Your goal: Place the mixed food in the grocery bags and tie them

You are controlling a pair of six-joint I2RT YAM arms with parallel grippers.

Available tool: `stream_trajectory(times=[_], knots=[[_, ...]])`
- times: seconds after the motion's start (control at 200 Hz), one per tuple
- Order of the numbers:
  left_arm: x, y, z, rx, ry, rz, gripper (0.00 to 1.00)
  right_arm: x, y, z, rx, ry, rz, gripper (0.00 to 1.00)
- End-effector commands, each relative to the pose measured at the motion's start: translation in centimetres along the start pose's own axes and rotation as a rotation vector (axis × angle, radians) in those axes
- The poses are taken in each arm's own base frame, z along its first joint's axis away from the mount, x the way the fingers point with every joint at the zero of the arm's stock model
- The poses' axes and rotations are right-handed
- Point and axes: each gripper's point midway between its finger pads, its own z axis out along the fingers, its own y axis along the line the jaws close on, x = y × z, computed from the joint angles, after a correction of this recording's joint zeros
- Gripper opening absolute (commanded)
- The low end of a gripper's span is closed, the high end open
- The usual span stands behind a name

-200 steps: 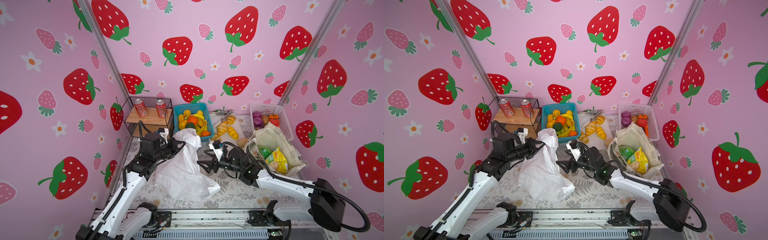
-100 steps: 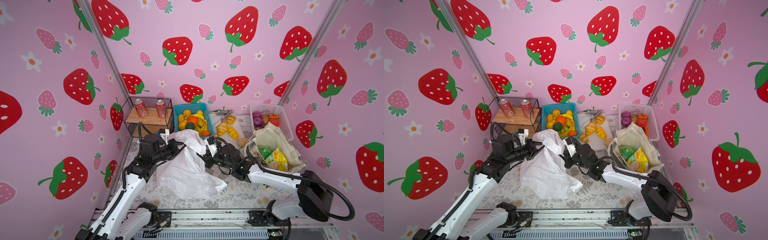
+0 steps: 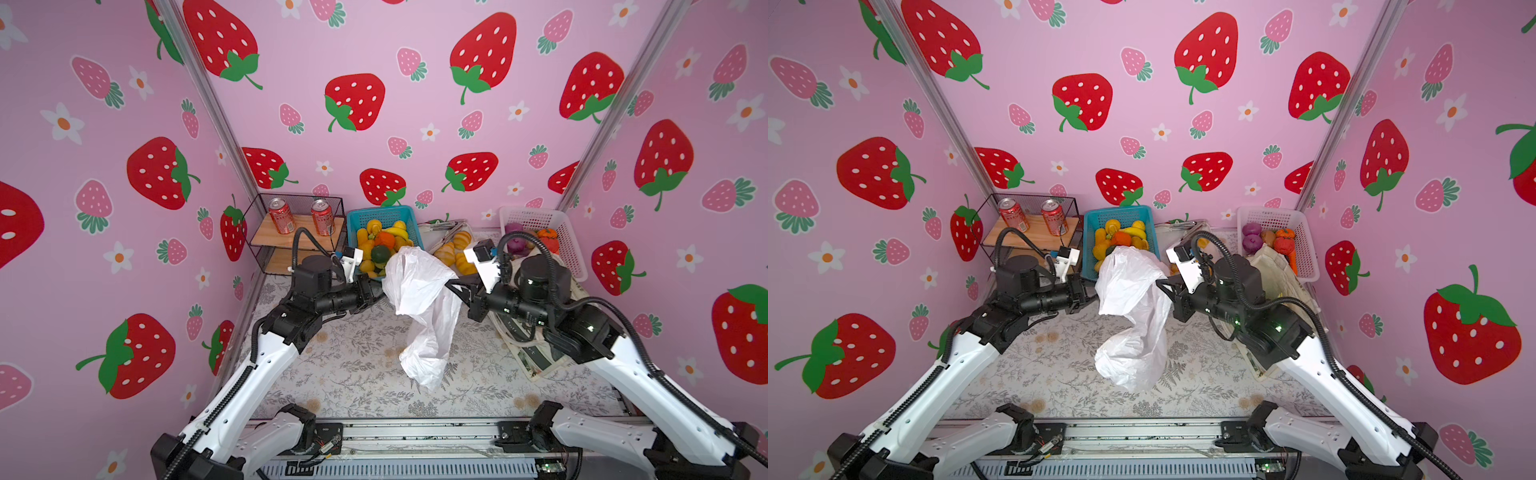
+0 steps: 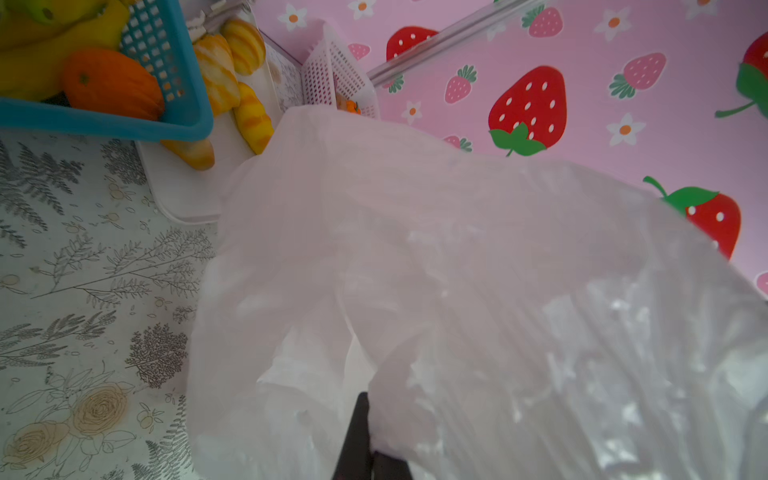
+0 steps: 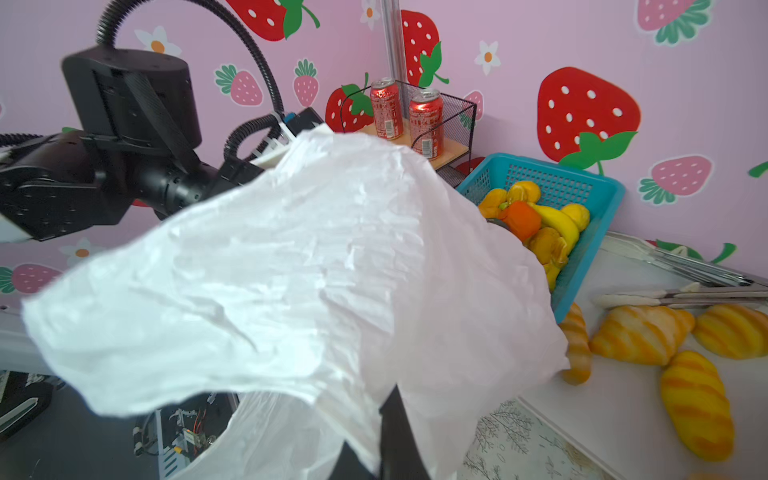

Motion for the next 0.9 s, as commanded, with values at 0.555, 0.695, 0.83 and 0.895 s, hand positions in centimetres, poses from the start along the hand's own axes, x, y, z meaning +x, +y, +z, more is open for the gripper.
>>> stream_trajectory(times=[0.555, 0.695, 0.83, 0.895], knots=[[2.3, 5.6, 6.4, -0.207, 0.045, 0.27, 0.3, 9.3, -7.9, 2.4, 0.149, 0.278, 0.126, 0.02], [1.8, 6.7, 5.3, -0.285, -0.007, 0.379, 0.41, 9.9, -7.8, 3.5, 0.092, 0.267, 0.164, 0.02], [1.9, 6.9, 4.8, -0.324, -0.041, 0.442, 0.55, 9.5, -8.3, 3.6, 0.08, 0.234, 0.198, 0.02], [2.3, 7.1, 4.8, -0.324, -0.037, 0.409, 0.57, 9.2, -8.7, 3.6, 0.086, 0.208, 0.219, 0.02]])
